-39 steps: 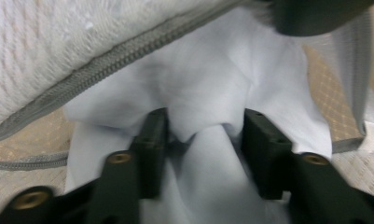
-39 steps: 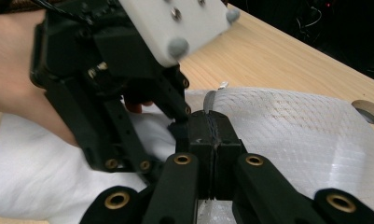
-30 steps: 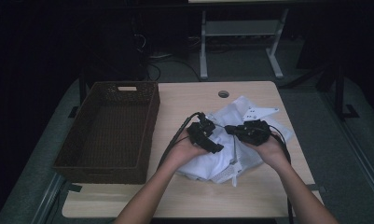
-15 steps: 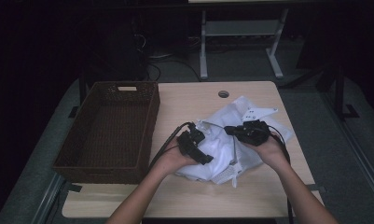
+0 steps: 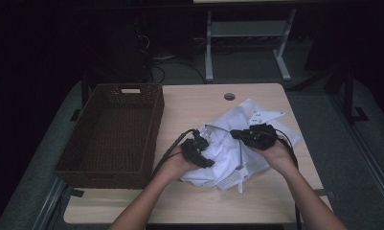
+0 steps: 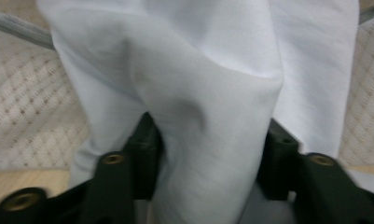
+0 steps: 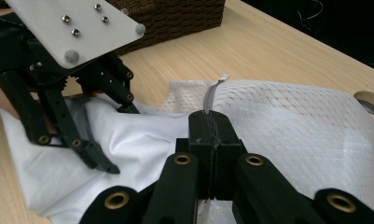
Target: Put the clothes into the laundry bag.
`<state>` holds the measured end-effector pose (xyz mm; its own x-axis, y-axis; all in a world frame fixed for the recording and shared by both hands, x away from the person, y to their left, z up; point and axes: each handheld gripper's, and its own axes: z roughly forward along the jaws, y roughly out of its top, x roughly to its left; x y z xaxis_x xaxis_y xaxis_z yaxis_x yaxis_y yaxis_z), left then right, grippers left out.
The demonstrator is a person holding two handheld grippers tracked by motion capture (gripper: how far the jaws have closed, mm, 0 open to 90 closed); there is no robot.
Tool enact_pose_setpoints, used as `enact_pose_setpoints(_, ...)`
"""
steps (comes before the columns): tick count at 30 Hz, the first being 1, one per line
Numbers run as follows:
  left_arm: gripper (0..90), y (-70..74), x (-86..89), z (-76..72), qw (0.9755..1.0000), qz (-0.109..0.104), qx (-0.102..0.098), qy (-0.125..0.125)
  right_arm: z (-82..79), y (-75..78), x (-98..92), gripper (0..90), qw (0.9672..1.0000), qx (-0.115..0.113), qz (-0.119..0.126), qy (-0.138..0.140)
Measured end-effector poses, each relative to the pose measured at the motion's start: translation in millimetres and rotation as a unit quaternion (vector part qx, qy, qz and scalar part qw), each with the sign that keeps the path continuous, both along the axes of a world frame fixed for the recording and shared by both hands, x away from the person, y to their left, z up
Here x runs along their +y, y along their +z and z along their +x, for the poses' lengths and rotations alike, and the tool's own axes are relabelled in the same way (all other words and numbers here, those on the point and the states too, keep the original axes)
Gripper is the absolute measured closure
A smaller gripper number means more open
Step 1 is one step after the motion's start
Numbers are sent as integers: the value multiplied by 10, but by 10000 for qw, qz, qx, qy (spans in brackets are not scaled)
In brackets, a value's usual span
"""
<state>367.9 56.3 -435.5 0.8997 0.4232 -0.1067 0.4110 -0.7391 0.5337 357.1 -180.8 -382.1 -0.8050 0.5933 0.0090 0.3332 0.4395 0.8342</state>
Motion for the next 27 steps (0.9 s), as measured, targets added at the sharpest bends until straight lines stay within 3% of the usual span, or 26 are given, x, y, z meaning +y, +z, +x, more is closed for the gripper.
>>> enact_pose_setpoints(3,714,21,19,3,10000,53,-36,-75,0,-2,4,887,10000,12,-3,-2)
enact_pose_setpoints(6,789,37,34,5,10000,-23,-13,-54,-2,-2,7,887,10000,10,-5,-3)
enact_pose_setpoints(13,824,124,-1,-2,9999,-7,-66,-114,0,-8,21,888,10000,13,-25,34)
enact_pose_setpoints(27,833,335,-222,34,9995,-194,-239,-51,-20,43,67,888,9999,-55,16,115)
